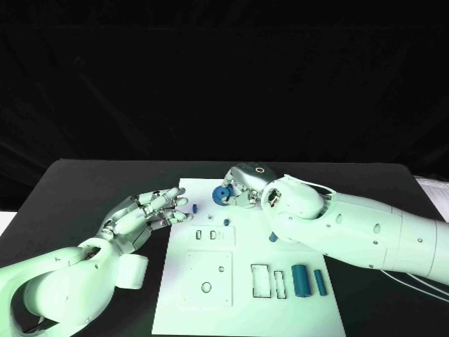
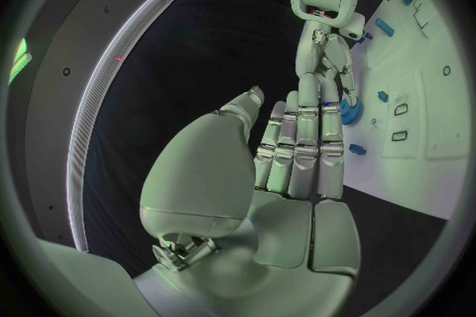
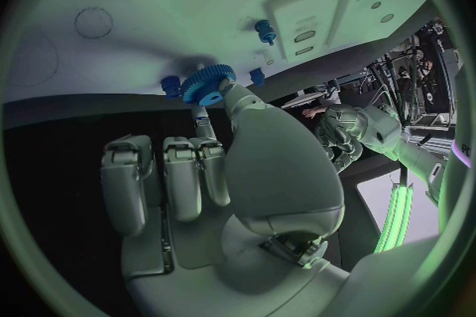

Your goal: Assemble the parts on the task board

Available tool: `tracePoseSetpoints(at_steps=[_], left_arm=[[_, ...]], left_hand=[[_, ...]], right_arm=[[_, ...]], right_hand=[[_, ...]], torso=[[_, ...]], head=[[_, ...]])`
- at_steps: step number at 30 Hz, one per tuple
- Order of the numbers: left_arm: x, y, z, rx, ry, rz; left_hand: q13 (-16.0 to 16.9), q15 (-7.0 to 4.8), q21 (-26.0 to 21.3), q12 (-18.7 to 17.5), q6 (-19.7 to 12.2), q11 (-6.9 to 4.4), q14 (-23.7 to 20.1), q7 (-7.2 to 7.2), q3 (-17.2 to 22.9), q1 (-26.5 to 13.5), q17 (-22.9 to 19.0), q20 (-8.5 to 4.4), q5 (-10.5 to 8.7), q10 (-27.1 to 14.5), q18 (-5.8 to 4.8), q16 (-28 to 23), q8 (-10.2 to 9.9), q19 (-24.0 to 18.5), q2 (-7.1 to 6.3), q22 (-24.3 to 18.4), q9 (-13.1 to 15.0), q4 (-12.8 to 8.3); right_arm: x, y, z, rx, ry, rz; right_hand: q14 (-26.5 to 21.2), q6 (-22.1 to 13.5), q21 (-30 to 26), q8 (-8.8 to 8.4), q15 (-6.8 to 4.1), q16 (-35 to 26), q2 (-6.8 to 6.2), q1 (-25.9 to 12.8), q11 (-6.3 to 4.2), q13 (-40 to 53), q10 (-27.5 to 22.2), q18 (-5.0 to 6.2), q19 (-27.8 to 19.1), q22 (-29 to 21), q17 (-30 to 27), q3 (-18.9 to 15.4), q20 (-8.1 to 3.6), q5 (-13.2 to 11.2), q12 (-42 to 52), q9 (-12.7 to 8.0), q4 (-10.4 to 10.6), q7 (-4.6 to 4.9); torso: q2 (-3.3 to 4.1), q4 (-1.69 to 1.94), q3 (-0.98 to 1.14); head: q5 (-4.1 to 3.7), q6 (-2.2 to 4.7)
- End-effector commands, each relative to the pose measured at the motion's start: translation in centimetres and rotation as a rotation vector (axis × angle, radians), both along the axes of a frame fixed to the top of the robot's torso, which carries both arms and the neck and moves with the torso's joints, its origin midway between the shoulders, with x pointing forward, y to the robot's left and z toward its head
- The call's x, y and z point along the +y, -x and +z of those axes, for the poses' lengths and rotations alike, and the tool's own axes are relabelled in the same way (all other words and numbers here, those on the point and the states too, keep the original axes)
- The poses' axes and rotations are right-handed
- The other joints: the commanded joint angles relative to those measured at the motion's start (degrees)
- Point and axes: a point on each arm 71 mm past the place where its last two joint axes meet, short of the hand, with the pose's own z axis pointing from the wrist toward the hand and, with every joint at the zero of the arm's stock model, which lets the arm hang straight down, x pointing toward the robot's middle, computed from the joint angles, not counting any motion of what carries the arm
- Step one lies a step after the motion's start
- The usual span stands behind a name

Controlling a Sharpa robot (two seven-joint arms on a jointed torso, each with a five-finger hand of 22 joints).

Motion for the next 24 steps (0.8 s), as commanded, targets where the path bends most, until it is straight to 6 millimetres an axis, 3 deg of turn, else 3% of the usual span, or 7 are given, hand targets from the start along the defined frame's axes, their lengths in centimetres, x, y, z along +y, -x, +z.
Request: tracePoseSetpoints(at_steps=[1, 24], left_arm=[[-0.21, 0.04, 0.14, -0.006, 0.015, -0.019], [-0.22, 0.02, 0.09, -0.002, 0.013, -0.021]], left_hand=[[-0.1, 0.0, 0.0, -0.3, -0.4, -0.04, -0.2, 0.13, 0.3, -0.5, 0.1, 0.02, -0.31, -0.2, 0.58, 0.3, -0.3, -0.4, 0.14, 0.0, -0.1, 0.1], [-0.1, 0.01, 0.0, -0.3, -0.4, -0.02, -0.3, 0.15, 0.4, -0.5, 0.1, 0.03, -0.32, -0.3, 0.58, 0.3, -0.3, -0.4, 0.13, 0.0, -0.1, 0.0]], right_arm=[[-0.29, -0.1, -0.59, 0.026, 0.041, -0.016], [-0.3, 0.11, -0.48, 0.019, 0.027, -0.017]], right_hand=[[5.8, 2.3, 0.1, 0.22, -0.29, 0.2, 0.1, -0.9, -0.26, 15.1, 5.8, -0.81, 5.9, 15.1, 14.5, 0.2, -0.38, -0.3, 0.3, 3.7, -0.2, -1.52], [5.7, 1.3, 0.1, -0.76, 0.09, -0.1, -1.22, -3.0, 0.22, 14.7, 5.6, -0.81, 5.9, 15.1, 13.8, -0.3, -0.06, -0.7, -0.4, 3.4, 0.3, -0.97]], torso=[[-0.01, -0.04, 0.05], [-0.03, 0.03, 0.04]], head=[[-0.05, -0.1], [-0.34, -0.21]])
